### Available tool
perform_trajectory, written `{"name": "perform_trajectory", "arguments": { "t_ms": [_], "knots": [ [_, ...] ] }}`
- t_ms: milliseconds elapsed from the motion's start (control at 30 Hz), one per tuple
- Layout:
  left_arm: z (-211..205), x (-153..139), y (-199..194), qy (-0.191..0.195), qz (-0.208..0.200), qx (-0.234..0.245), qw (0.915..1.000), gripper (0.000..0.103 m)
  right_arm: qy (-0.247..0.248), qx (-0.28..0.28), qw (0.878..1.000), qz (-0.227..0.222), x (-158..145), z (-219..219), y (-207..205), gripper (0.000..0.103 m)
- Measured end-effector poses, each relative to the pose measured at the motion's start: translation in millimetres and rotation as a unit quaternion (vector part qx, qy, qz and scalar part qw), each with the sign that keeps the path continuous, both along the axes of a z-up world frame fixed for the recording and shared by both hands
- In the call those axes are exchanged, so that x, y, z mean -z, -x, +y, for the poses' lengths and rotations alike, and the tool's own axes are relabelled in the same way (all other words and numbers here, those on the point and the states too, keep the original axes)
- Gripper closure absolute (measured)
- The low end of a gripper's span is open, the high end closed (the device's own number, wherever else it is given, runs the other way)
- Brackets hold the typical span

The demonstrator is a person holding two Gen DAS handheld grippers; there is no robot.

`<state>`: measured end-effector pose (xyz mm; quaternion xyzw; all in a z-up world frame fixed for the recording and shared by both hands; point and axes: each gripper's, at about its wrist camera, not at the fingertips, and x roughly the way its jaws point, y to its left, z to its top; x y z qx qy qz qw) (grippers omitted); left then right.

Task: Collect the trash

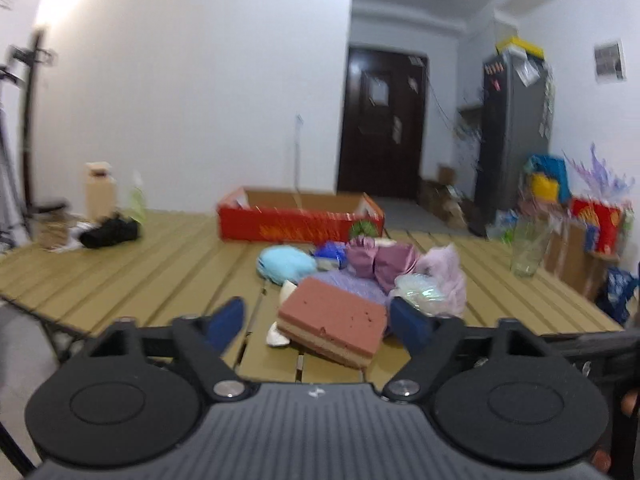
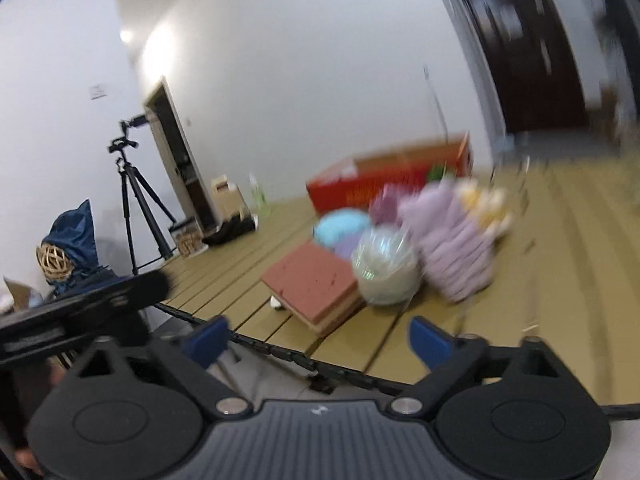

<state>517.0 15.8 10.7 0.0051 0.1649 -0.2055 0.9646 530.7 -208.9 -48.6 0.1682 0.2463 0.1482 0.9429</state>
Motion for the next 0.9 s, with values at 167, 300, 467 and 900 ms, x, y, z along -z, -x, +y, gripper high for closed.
{"name": "perform_trajectory", "arguments": {
  "t_ms": [167, 300, 467, 900],
  "knots": [
    [-17, 26, -80, -0.003, 0.03, 0.008, 0.9995, 0.051, -0.052, 0.021, 0.997, 0.049, 21, 3, -56, 0.069],
    [-17, 47, -112, 0.023, 0.083, 0.009, 0.9962, 0.066, -0.069, 0.029, 0.996, 0.054, 29, 2, -77, 0.069],
    [-2, 51, -116, 0.069, 0.098, 0.02, 0.9926, 0.073, -0.087, 0.028, 0.994, 0.061, 38, -4, -96, 0.065],
    [17, 10, -54, 0.086, 0.056, -0.023, 0.9945, 0.082, -0.117, -0.059, 0.99, 0.049, 21, -6, -77, 0.074]
  ]
}}
